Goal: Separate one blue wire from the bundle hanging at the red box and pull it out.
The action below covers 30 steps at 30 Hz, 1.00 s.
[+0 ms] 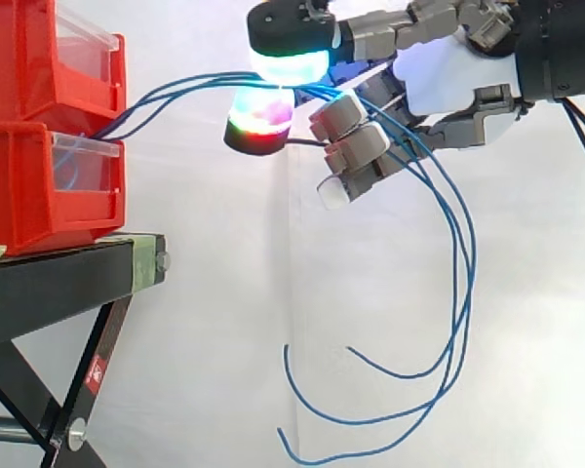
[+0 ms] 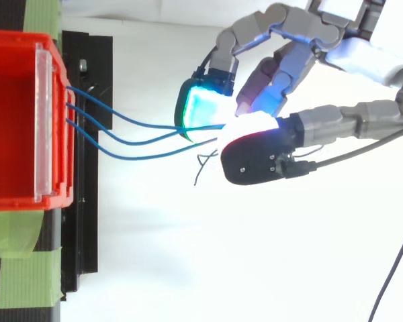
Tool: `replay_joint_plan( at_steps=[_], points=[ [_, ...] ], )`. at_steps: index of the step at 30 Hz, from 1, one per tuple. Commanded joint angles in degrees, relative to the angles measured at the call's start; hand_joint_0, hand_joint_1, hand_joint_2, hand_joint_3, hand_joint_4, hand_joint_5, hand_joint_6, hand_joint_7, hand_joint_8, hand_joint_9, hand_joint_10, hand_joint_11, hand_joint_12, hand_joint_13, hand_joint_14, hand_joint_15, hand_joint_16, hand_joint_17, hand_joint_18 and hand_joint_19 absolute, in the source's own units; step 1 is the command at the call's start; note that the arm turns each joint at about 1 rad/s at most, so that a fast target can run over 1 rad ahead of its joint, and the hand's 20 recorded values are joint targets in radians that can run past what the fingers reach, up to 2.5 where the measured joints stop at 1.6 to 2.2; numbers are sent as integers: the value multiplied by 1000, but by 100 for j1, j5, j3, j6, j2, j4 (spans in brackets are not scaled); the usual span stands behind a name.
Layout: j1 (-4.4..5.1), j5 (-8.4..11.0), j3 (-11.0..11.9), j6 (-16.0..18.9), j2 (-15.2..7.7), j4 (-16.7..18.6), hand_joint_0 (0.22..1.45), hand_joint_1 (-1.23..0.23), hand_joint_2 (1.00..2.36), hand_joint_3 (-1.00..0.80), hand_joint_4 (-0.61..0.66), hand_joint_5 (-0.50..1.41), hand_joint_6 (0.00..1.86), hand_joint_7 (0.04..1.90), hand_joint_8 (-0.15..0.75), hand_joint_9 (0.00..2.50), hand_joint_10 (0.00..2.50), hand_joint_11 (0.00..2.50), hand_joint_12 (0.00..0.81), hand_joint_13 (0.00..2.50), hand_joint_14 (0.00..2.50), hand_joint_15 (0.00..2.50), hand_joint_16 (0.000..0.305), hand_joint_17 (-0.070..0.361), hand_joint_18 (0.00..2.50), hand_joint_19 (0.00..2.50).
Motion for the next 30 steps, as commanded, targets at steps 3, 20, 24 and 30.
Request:
replay_joint_plan(
  at_steps=[3, 20, 24, 30],
  points=[
    [5, 2, -1, 0, 0, -2, 627, -909, 1010, -374, 216, -207, 901, 830, 356, 1280, 16, 1375, 427, 1278, 12, 1545, 47, 106, 861, 532],
    [5, 2, 7, 0, 0, -2, 553, -635, 1007, -428, 213, -184, 878, 839, 376, 1364, 18, 1372, 439, 1311, 11, 1493, 48, 108, 872, 559],
    [5, 2, -1, 0, 0, -2, 570, -625, 1009, -407, 205, -179, 875, 850, 371, 1384, 19, 1373, 422, 1317, 11, 1501, 47, 106, 876, 563],
    [5, 2, -1, 0, 0, 7, 605, -686, 1013, -348, 178, -177, 883, 865, 366, 1390, 19, 1398, 411, 1338, 12, 1508, 46, 103, 886, 560]
  ],
)
